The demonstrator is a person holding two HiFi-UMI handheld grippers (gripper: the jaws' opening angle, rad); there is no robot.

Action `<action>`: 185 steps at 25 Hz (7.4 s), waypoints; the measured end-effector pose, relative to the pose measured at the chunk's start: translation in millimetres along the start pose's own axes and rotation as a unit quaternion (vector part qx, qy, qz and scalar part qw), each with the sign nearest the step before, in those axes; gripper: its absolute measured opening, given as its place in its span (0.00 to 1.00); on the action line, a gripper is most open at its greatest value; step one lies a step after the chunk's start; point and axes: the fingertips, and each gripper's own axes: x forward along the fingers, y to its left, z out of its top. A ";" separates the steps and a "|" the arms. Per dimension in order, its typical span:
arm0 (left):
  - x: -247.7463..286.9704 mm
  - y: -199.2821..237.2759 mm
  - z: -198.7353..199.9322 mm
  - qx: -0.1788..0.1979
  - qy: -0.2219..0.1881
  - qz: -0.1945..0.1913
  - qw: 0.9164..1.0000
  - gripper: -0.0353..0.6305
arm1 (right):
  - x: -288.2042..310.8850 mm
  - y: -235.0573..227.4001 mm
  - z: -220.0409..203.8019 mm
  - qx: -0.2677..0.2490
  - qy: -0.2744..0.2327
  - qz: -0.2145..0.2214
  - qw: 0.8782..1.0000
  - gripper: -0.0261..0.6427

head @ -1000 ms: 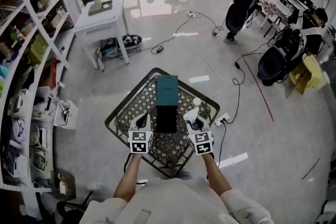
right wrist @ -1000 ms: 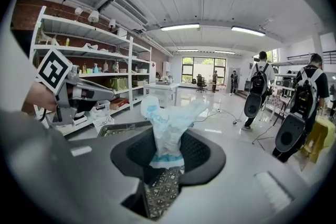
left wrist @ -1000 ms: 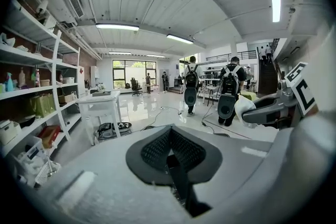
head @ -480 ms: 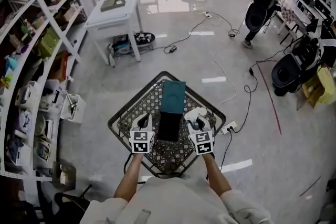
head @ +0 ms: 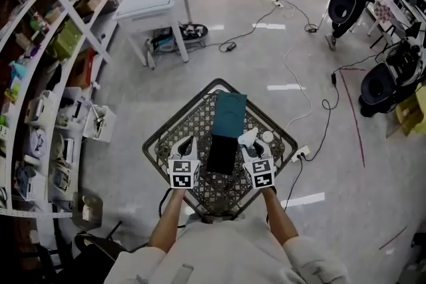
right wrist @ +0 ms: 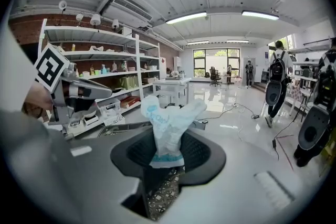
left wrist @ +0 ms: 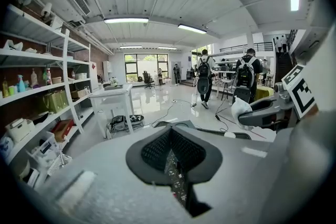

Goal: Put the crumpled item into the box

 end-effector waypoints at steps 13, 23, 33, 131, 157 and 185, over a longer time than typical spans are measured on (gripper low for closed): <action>50.5 24.3 -35.7 -0.008 0.030 -0.078 0.996 0.06 | 38.3 13.6 -18.9 0.002 0.041 -0.044 0.998 0.22; 68.3 25.1 -66.3 -0.011 0.060 -0.101 0.993 0.06 | 57.9 30.7 -56.7 0.008 0.094 -0.029 0.995 0.22; 76.9 25.2 -101.8 -0.023 0.089 -0.101 0.991 0.06 | 74.5 49.5 -97.8 0.015 0.135 0.001 0.991 0.22; 32.4 -8.2 -20.7 -0.019 0.016 -0.094 0.995 0.06 | 21.8 -4.5 -24.0 0.055 0.051 -0.083 0.994 0.04; -5.3 -12.0 139.6 0.022 -0.117 -0.090 0.989 0.06 | -74.3 -50.8 141.9 -0.015 -0.107 -0.163 0.981 0.04; -4.7 -34.5 131.8 0.027 -0.106 -0.092 0.990 0.06 | -82.5 -50.2 118.5 -0.023 -0.084 -0.148 0.985 0.04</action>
